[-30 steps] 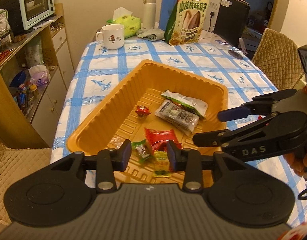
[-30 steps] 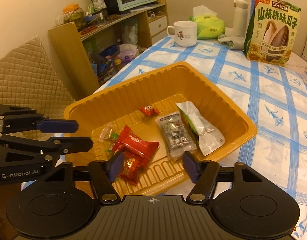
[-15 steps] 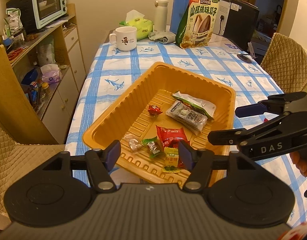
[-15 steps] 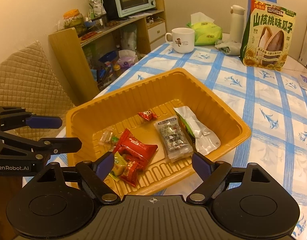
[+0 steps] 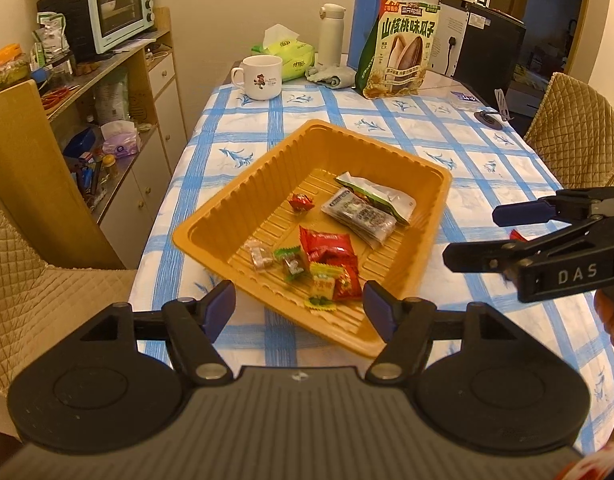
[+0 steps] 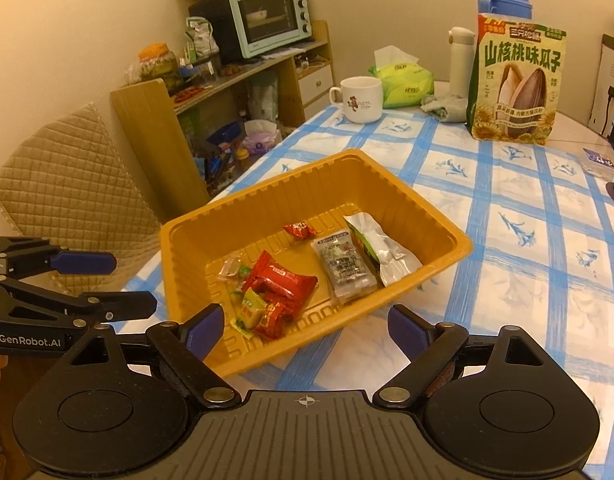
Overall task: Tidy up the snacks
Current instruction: 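Pull both tools back from the tray toward the red packet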
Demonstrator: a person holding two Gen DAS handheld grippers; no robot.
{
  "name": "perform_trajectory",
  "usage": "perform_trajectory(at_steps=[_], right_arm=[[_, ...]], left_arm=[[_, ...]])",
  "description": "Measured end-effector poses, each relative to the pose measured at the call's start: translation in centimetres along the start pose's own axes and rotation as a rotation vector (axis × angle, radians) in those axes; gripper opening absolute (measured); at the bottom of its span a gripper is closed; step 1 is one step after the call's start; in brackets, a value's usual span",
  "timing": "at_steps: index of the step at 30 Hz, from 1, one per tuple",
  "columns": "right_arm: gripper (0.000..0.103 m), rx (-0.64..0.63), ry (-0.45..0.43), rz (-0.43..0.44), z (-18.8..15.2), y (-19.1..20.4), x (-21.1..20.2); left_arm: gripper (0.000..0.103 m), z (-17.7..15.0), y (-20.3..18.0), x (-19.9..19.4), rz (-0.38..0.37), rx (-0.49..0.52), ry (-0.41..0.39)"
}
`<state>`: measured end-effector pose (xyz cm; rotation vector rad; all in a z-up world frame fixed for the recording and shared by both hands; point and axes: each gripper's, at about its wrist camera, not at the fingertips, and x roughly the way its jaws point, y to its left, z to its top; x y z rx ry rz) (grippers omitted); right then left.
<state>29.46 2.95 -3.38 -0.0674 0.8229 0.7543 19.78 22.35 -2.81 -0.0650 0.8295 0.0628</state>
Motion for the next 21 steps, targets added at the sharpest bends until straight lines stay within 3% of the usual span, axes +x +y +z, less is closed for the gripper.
perform_trajectory(at_steps=[21], right_arm=[[0.089, -0.012, 0.01, 0.042, -7.5, -4.2, -8.9]], left_arm=[[0.068, -6.0, -10.4, -4.5, 0.02, -0.043, 0.035]])
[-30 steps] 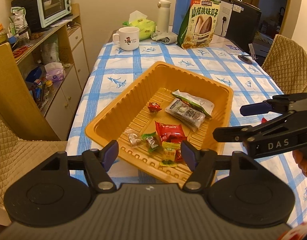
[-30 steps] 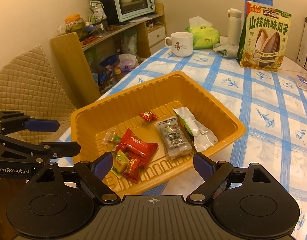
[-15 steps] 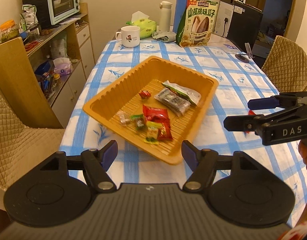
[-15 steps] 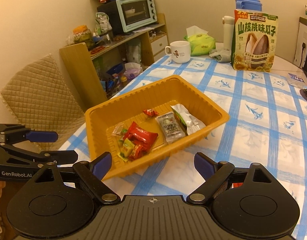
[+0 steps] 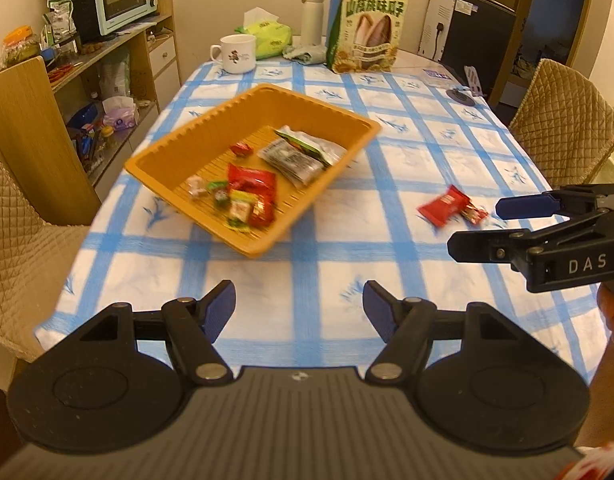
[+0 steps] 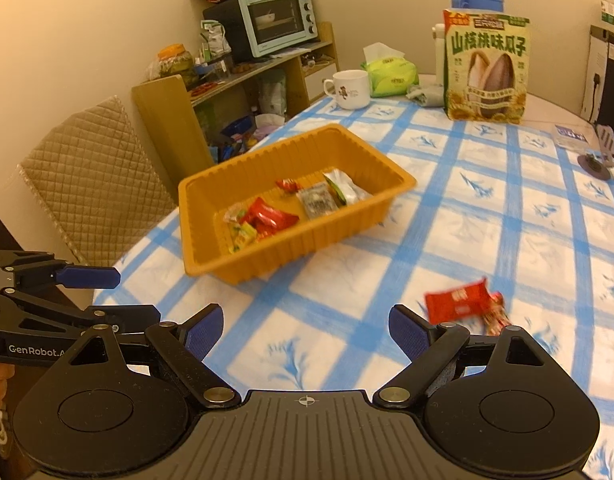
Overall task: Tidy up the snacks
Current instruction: 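Pull both tools back from the tray toward the red packet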
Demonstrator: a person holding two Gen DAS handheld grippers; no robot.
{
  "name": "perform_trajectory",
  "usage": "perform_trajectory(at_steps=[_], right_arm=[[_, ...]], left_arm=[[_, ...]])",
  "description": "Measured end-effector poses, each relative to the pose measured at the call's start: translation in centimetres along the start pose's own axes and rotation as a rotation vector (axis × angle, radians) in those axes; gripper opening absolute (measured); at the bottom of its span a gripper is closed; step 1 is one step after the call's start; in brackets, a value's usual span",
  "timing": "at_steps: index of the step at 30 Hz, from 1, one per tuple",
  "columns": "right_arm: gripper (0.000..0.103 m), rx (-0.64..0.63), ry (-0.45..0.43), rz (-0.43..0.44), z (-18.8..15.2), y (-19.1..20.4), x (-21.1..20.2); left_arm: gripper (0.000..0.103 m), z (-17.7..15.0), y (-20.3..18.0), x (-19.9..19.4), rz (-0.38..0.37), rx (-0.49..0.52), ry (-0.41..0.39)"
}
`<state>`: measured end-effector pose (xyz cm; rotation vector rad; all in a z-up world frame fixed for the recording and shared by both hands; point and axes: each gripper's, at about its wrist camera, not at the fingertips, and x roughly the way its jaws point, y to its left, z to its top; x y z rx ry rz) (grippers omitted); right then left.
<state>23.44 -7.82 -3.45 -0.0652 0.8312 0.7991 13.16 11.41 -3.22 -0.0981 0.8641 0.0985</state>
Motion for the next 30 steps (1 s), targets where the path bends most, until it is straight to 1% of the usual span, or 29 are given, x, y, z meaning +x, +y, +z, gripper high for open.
perform_trajectory(at_steps=[7, 12, 13, 15, 24, 30], right_arm=[[0.089, 0.015, 0.019, -0.014, -2.9, -2.5, -2.6], [0.089, 0.032, 0.034, -0.043, -4.7, -4.6, -4.0], [0.089, 0.037, 0.037, -0.05, -5.0, -5.0, -4.2], [0.089, 0.044, 0.041, -0.069, -5.5, -5.9, -4.5], [0.089, 0.091, 0.058, -0.136, -7.1, -9.8, -5.2], [0.089, 0.113, 0.059, -0.174, -7.3, -11.6, -4.9]], left_arm=[[0.068, -1.5, -3.8, 0.0, -0.015, 0.009, 0.018], [0.068, -2.3, -6.3, 0.4, -0.032, 0.02, 0.027], [0.069, -2.4, -6.7, 0.5, -0.035, 0.022, 0.028], [0.074, -2.5, -7.6, 0.7, -0.036, 0.031, 0.028], [0.074, -2.2, -10.9, 2.4, -0.061, 0.086, 0.038], [0.074, -1.2, -12.4, 4.0, -0.07, 0.136, 0.034]])
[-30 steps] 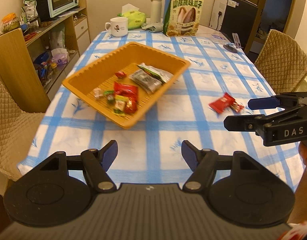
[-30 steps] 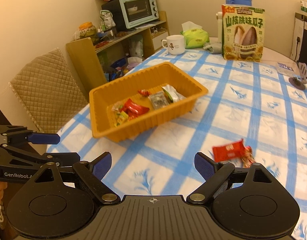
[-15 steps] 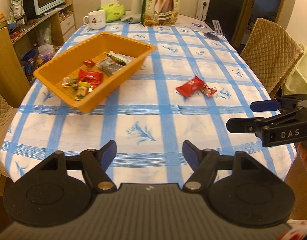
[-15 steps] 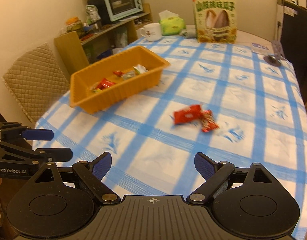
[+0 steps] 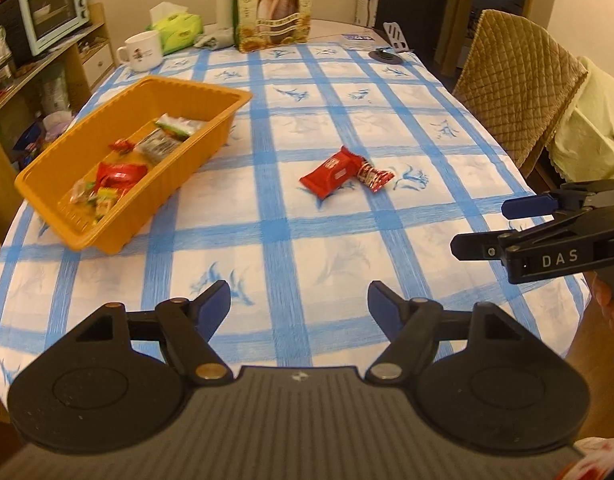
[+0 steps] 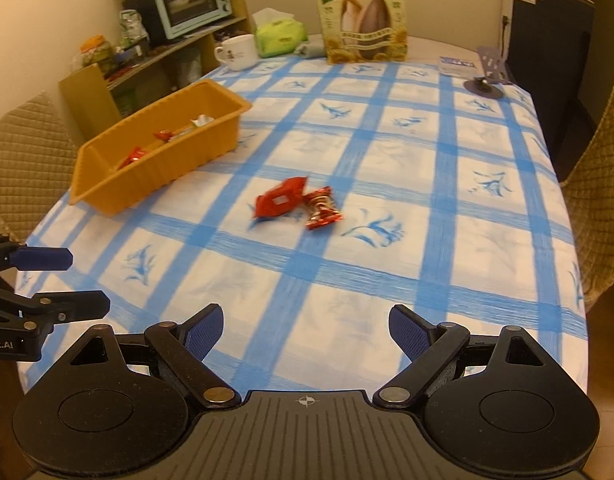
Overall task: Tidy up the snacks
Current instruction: 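Pull both tools back from the tray toward the red packet, then grasp the red packet with left gripper while right gripper grasps the red candy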
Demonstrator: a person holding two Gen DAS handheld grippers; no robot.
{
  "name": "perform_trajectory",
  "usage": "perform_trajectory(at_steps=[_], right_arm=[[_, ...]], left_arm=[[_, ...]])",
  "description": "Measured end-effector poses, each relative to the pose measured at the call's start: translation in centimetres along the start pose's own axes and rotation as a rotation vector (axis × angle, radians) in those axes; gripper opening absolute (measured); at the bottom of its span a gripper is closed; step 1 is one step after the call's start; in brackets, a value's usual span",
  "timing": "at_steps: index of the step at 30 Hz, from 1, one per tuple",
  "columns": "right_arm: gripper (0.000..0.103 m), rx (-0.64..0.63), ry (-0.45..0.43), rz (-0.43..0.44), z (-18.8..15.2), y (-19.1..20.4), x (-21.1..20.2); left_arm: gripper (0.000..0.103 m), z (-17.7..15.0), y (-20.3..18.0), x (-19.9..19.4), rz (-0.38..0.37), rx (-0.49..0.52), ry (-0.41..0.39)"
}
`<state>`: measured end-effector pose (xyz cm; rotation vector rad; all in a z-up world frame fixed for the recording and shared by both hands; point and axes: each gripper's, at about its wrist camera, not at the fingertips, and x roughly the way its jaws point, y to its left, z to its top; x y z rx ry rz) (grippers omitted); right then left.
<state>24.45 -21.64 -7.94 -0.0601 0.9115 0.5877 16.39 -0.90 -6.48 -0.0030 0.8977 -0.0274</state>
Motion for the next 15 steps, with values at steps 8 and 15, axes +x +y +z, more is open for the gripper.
perform_trajectory(at_steps=[8, 15], right_arm=[[0.089, 0.011, 0.0, -0.02, 1.2, -1.2, 1.5], [0.089, 0.018, -0.002, -0.029, 2.5, -2.0, 3.4]], left_arm=[[0.074, 2.3, -0.6, 2.5, -0.007, 0.05, -0.008], [0.073, 4.1, -1.0, 5.4, -0.025, 0.094, 0.001]])
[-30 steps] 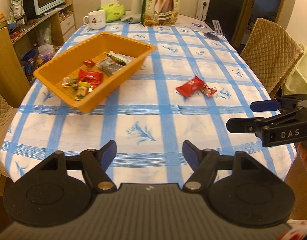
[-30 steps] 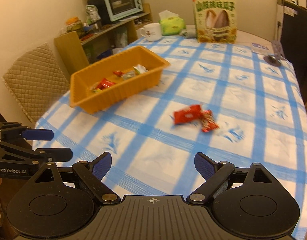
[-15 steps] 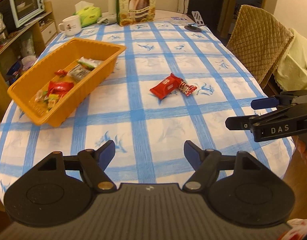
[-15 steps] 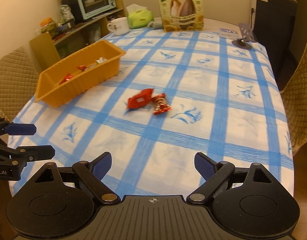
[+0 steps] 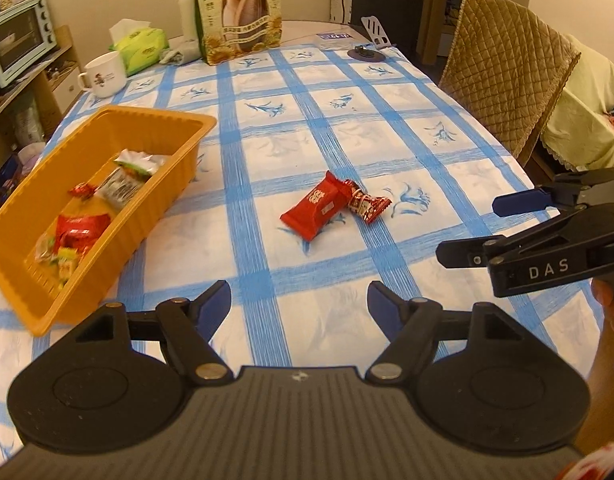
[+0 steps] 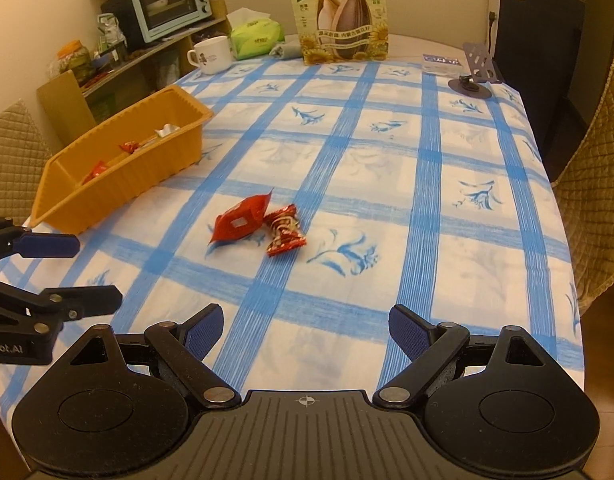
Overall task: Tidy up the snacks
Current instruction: 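Grasp the red packet with left gripper while right gripper grasps the red candy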
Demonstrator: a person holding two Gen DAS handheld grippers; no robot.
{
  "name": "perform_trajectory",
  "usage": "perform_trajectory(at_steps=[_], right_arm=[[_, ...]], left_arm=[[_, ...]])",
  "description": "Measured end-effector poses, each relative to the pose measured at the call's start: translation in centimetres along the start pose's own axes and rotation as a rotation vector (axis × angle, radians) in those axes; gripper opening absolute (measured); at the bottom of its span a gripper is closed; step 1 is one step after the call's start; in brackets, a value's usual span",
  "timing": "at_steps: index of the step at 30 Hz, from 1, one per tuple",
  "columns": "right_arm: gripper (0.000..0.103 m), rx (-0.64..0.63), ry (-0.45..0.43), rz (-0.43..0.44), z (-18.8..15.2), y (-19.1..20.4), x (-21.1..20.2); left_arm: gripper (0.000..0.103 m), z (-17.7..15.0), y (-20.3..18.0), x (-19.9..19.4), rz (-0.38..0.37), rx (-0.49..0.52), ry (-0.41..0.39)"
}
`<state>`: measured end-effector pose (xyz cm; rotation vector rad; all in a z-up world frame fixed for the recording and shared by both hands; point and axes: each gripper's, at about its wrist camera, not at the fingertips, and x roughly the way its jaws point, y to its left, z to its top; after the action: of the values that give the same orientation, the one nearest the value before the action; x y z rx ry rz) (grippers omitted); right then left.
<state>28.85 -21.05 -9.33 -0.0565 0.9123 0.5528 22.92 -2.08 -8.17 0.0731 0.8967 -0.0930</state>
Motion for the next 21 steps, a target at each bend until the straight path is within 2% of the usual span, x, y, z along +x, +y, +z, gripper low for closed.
perform_trajectory(at_steps=[6, 8, 10, 21], right_arm=[[0.089, -0.002, -0.016, -0.009, 1.0, -0.3, 1.8], [0.084, -0.008, -0.021, -0.005, 1.4, -0.3, 2.5], [0.073, -0.015, -0.024, 0.006, 1.7, -0.2, 3.2], [0.047, -0.066, -0.028, 0.033, 3.7, 0.5, 6.7]], left_arm=[[0.072, 1.4, 0.3, 2.7, -0.011, 0.023, 0.013], [0.071, 1.8, 0.4, 3.5, -0.015, 0.03, 0.017], [0.07, 2.2, 0.5, 4.3, -0.015, 0.035, 0.025], [0.069, 3.1, 1.8, 7.0, -0.021, 0.038, 0.059]])
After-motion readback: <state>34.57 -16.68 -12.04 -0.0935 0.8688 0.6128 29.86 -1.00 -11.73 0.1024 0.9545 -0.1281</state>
